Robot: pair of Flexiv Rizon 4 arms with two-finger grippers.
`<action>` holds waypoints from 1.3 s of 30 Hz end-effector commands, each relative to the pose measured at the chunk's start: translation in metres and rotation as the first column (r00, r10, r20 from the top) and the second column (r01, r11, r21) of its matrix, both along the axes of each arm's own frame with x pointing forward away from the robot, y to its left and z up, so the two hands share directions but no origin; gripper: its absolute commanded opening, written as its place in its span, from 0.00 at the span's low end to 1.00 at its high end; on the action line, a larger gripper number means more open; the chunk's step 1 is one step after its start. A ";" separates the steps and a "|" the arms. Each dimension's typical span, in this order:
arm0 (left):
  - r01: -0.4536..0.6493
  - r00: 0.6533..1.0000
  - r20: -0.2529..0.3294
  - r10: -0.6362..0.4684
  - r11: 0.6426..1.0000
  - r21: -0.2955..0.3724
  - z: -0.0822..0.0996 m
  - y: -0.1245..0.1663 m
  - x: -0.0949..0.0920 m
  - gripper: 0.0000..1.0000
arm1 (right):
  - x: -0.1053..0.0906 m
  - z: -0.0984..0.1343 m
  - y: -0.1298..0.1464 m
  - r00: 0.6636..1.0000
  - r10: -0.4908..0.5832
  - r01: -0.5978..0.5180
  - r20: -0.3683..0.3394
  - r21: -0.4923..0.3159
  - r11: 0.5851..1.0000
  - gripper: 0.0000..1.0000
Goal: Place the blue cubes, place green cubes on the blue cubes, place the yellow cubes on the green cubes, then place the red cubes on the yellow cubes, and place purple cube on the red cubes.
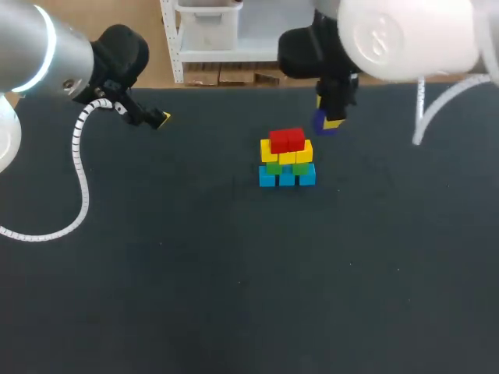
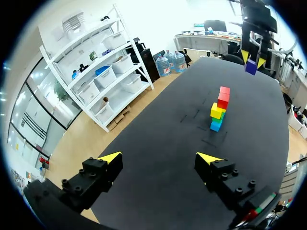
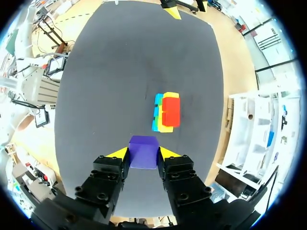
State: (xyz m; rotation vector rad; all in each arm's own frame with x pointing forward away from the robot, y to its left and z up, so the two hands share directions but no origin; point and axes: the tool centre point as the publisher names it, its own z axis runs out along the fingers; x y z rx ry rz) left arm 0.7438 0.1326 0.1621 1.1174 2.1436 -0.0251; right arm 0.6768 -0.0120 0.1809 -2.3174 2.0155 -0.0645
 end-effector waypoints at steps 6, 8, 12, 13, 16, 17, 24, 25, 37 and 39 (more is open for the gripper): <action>0.008 1.000 -0.001 -0.008 1.000 -0.004 0.000 0.002 0.001 1.00 | 0.017 -0.008 0.023 0.998 0.019 -0.020 -0.067 -0.009 1.000 0.09; 0.008 1.000 -0.001 -0.008 1.000 -0.004 0.000 0.002 0.001 1.00 | 0.023 -0.009 0.026 0.997 0.019 -0.019 -0.075 -0.003 1.000 0.09; 0.008 1.000 -0.001 -0.008 1.000 -0.004 0.000 0.002 0.001 1.00 | 0.031 -0.015 0.033 0.996 0.013 -0.013 -0.094 0.002 1.000 0.09; 0.008 1.000 -0.001 -0.008 1.000 -0.004 0.000 0.002 0.001 1.00 | 0.034 -0.017 0.034 0.995 0.010 -0.010 -0.099 0.002 1.000 0.09; 0.008 1.000 -0.001 -0.008 1.000 -0.004 0.000 0.002 0.001 1.00 | 0.039 -0.023 0.038 0.993 0.004 -0.004 -0.116 -0.001 1.000 0.08; 0.008 1.000 -0.001 -0.008 1.000 -0.004 0.000 0.002 0.001 1.00 | 0.041 -0.024 0.039 0.993 0.002 -0.002 -0.121 -0.002 1.000 0.08; 0.008 1.000 -0.001 -0.008 1.000 -0.004 0.000 0.002 0.001 1.00 | 0.053 -0.033 0.054 0.990 0.001 -0.006 -0.142 -0.034 0.999 0.07; 0.008 1.000 -0.001 -0.008 1.000 -0.004 0.000 0.002 0.001 1.00 | 0.054 -0.034 0.056 0.989 0.004 -0.010 -0.146 -0.037 0.999 0.07; 0.008 1.000 -0.001 -0.008 1.000 -0.004 0.000 0.002 0.001 1.00 | 0.061 -0.048 0.062 0.984 0.002 -0.013 -0.177 -0.057 0.998 0.07; 0.008 1.000 -0.001 -0.008 1.000 -0.004 0.000 0.002 0.001 1.00 | 0.061 -0.050 0.061 0.984 -0.001 -0.010 -0.181 -0.059 0.998 0.07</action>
